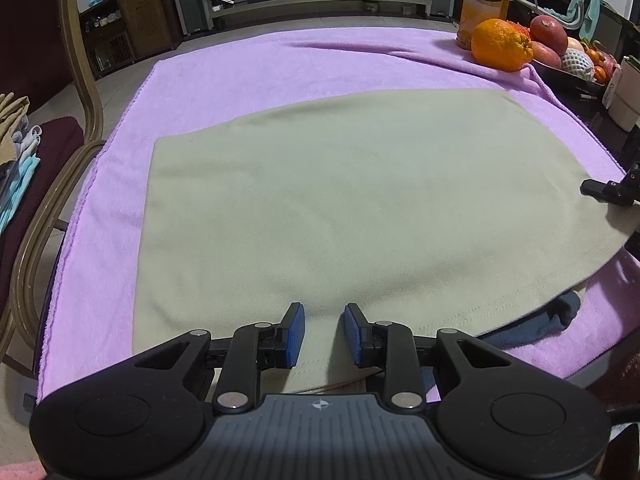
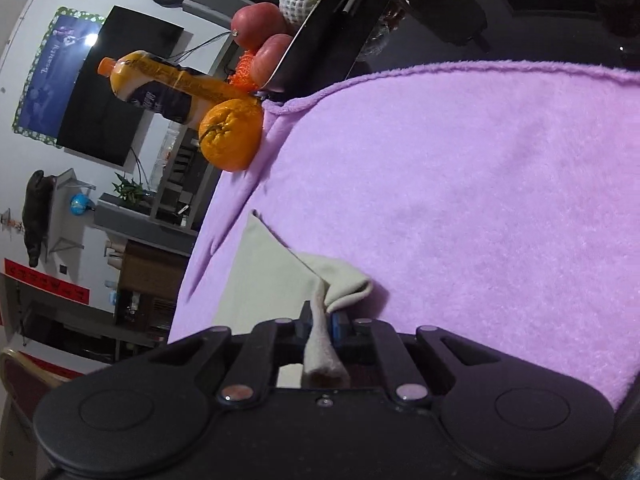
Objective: Fold clothes
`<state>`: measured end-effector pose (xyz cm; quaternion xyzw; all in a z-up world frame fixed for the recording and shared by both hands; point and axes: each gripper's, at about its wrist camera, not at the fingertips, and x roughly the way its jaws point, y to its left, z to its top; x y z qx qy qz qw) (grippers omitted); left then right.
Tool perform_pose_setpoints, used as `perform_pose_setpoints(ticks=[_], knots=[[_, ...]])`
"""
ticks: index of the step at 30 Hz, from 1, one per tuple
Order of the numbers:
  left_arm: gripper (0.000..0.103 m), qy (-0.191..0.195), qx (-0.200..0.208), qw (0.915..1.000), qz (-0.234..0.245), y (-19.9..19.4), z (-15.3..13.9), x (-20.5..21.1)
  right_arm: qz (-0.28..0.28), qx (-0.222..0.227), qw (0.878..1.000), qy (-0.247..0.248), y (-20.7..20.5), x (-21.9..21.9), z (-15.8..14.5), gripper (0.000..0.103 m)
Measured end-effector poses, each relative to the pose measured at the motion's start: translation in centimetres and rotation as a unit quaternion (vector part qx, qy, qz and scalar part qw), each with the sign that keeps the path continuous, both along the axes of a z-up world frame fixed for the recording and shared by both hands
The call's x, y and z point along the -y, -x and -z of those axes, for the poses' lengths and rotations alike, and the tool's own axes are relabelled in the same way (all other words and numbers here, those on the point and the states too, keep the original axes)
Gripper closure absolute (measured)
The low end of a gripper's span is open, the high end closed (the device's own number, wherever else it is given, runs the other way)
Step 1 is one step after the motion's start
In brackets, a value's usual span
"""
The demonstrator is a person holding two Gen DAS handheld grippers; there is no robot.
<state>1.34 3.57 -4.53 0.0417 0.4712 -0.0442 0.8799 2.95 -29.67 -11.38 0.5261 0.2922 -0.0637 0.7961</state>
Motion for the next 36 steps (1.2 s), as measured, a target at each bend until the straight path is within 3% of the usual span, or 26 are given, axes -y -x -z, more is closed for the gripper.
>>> perform_pose_setpoints(ticks=[4,7,9,12,15,17,20,25,28,29,31,34,36], knots=[[0.079,0.054,0.021,0.9967,-0.057,1.8,-2.1,-4.2,-0.019,-0.011,0.996,0.088,-0.3,-1.7,-2.5,0.096],[0.085,0.039,0.005,0.9927,-0.115,1.8,-1.5,-6.9,-0.025,-0.027,0.987,0.155,-0.9,-3.3,-3.8,0.096],[0.089,0.009,-0.032,0.9924,-0.119,1.0,0.2,-7.4,-0.026,-0.039,0.980,0.191,-1.2,-4.3,-4.3,0.096],[0.089,-0.019,-0.029,0.9948,-0.095,1.2,0.2,-6.8,-0.029,-0.042,0.972,0.231,-1.4,-5.8,-5.4,0.097],[0.087,-0.030,-0.034,0.9958,-0.079,1.6,-0.5,-6.8,-0.043,-0.013,0.962,0.270,-1.1,-7.9,-7.8,0.097],[0.084,-0.025,-0.017,0.9968,-0.074,2.7,-2.0,-7.7,-0.071,0.023,0.947,0.313,-0.9,-10.5,-10.0,0.097],[0.080,-0.010,0.014,0.9973,-0.071,4.7,-4.4,-9.5,-0.127,0.087,0.907,0.393,-0.4,-15.9,-12.8,0.097],[0.081,0.021,0.039,0.9900,-0.134,6.4,-5.3,-14.2,-0.245,0.196,0.810,0.496,1.1,-27.1,-14.0,0.097],[0.083,0.046,0.029,0.9825,-0.178,6.1,-4.6,-16.2,-0.325,0.232,0.751,0.526,2.1,-33.1,-11.9,0.097],[0.083,0.050,0.027,0.9807,-0.187,6.0,-4.4,-16.6,-0.355,0.233,0.729,0.537,2.3,-34.7,-10.7,0.097],[0.083,0.052,0.024,0.9792,-0.195,5.8,-4.2,-16.9,-0.407,0.216,0.696,0.552,2.4,-36.8,-8.3,0.097],[0.083,0.059,0.025,0.9781,-0.198,5.8,-4.2,-16.9,-0.450,0.179,0.674,0.557,2.8,-38.4,-5.8,0.097],[0.083,0.064,0.025,0.9773,-0.200,5.8,-4.1,-16.9,-0.450,0.178,0.678,0.554,2.9,-38.3,-5.9,0.097]])
